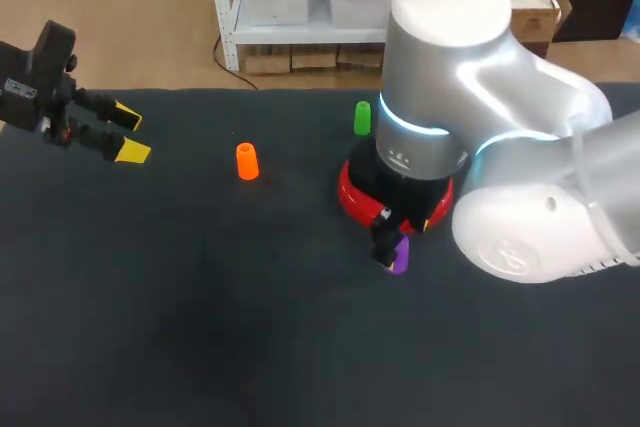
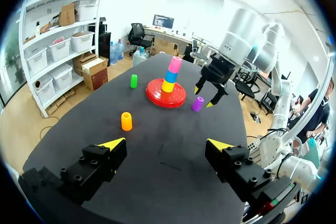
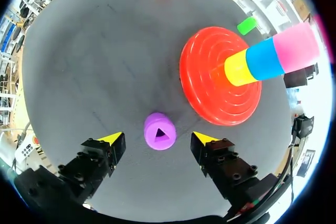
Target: Pick up and stack the cylinders on the red base in this order: pink,purple,orange,green
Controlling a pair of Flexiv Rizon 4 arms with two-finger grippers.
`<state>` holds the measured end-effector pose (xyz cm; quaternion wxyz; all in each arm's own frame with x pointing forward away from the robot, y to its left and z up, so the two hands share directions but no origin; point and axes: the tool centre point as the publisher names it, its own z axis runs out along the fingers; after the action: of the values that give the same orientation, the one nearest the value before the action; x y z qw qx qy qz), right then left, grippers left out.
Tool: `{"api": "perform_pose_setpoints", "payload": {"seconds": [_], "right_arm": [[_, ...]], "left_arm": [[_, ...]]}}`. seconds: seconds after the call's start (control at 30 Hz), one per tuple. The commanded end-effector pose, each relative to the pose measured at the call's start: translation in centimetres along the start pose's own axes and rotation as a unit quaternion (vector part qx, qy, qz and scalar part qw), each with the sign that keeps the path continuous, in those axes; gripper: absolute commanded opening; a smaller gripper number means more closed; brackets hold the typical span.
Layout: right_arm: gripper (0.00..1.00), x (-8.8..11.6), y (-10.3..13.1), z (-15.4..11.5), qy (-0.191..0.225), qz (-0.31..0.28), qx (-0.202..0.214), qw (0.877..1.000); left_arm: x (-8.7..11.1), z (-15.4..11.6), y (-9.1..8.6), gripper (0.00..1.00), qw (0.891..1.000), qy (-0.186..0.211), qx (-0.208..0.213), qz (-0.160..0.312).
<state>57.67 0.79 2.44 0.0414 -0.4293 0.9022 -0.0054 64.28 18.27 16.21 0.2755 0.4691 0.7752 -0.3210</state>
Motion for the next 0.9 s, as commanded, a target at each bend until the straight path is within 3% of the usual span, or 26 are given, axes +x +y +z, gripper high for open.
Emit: {"api": "perform_pose_setpoints", "payload": {"seconds": [0.03, 0.23, 0.7, 0.77, 0.83, 0.87, 0.9], "right_arm": [[0.76, -0.7, -0.27, 0.22, 0.005, -0.003, -0.002, 1.0], [0.67, -1.27, -0.41, 0.12, 0.006, -0.012, -0.001, 1.0], [0.62, -1.33, -0.57, 0.56, 0.01, -0.013, -0.002, 1.0], [0.56, -1.2, -0.63, 0.76, 0.013, -0.011, -0.002, 1.0], [0.43, -1.16, -0.62, 0.81, 0.013, -0.01, -0.003, 1.0], [0.3, -1.15, -0.6, 0.82, 0.014, -0.007, -0.003, 1.0], [0.07, -1.09, -0.63, 0.7, 0.014, -0.005, 0.0, 1.0]], "left_arm": [[0.13, 0.01, 0.02, 1.0, 1.0, -0.001, 0.0, 0.001], [0.13, 0.01, 0.02, 1.0, 1.0, -0.001, 0.0, 0.001], [0.13, 0.01, 0.02, 1.0, 1.0, -0.001, 0.0, 0.001], [0.13, 0.01, 0.02, 1.0, 1.0, -0.001, 0.0, 0.001], [0.13, 0.01, 0.02, 1.0, 1.0, -0.001, 0.0, 0.001], [0.13, 0.01, 0.02, 1.0, 1.0, -0.001, 0.0, 0.001], [0.13, 0.01, 0.02, 1.0, 1.0, -0.001, 0.0, 0.001]]}}
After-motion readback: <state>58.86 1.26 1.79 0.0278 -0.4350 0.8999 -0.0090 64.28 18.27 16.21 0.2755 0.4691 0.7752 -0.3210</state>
